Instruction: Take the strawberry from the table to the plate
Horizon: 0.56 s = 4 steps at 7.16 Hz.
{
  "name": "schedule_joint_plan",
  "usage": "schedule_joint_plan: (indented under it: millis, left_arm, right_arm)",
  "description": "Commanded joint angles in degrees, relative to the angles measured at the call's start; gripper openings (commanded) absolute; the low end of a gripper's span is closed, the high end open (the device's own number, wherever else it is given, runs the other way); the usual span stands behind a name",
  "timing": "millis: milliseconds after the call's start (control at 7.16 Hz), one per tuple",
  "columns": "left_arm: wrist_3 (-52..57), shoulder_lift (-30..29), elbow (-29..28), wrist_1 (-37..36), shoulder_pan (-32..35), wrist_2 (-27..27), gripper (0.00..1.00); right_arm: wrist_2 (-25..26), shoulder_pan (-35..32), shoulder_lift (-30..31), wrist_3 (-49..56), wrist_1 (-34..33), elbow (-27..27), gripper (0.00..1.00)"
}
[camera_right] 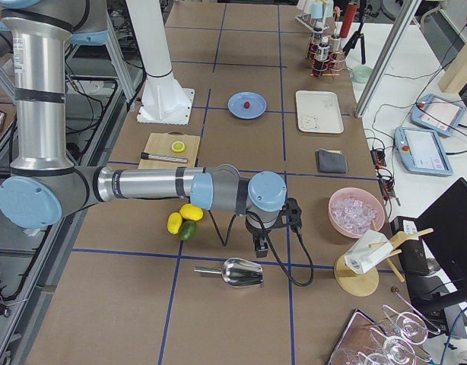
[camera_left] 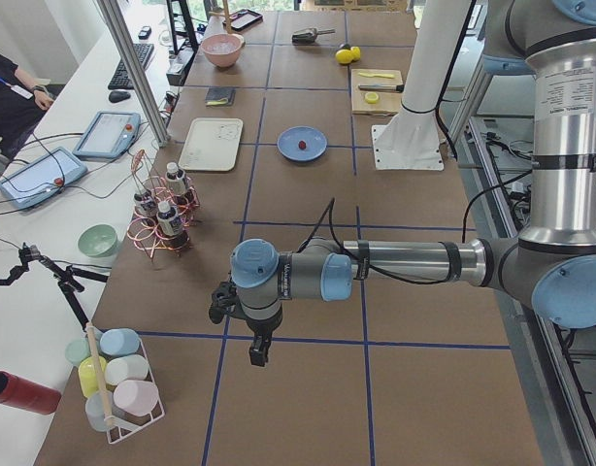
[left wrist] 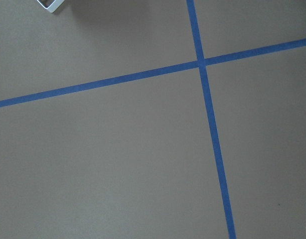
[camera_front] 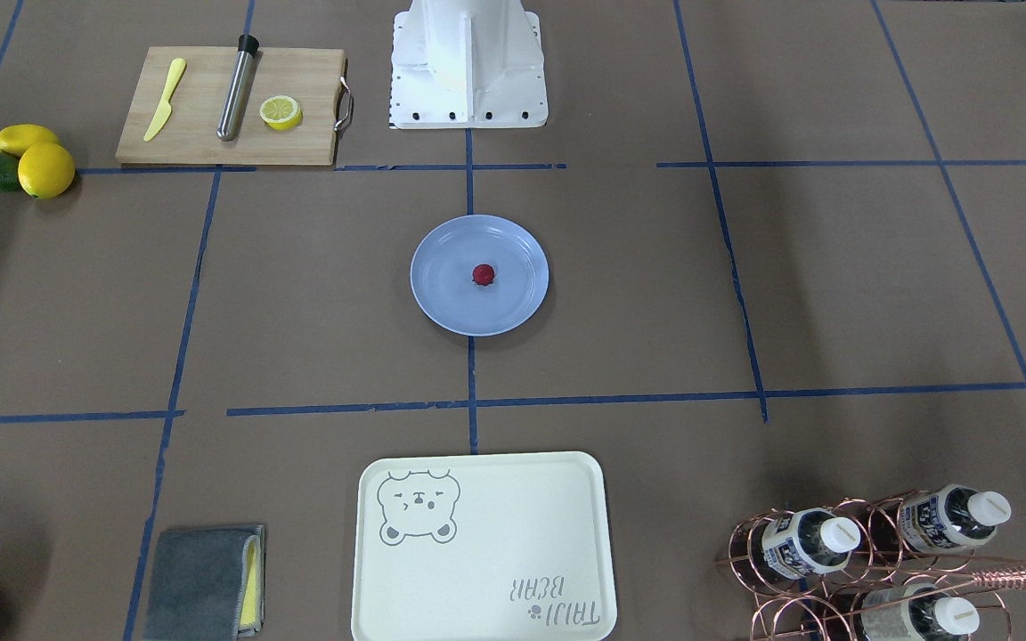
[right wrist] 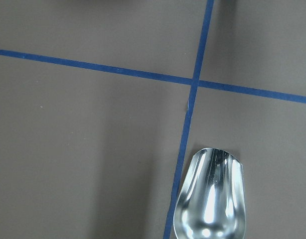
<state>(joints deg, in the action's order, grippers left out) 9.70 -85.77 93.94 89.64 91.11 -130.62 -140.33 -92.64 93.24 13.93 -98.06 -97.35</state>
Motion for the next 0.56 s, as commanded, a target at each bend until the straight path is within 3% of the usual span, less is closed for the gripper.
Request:
schedule_joint_plan:
  millis: [0,419]
  left_arm:
    - [0.05,0.16,-0.16,-1.31,1.18,-2.86,1.0]
    - [-0.04,0.86,-0.43,-1.22,1.18,-5.08,1.0]
  right_arm:
    - [0.06,0.01,0.01,0.05,0.15,1.2,1.0]
    - [2.34,-0.08,-0.34,0.05,0.15,1.2,1.0]
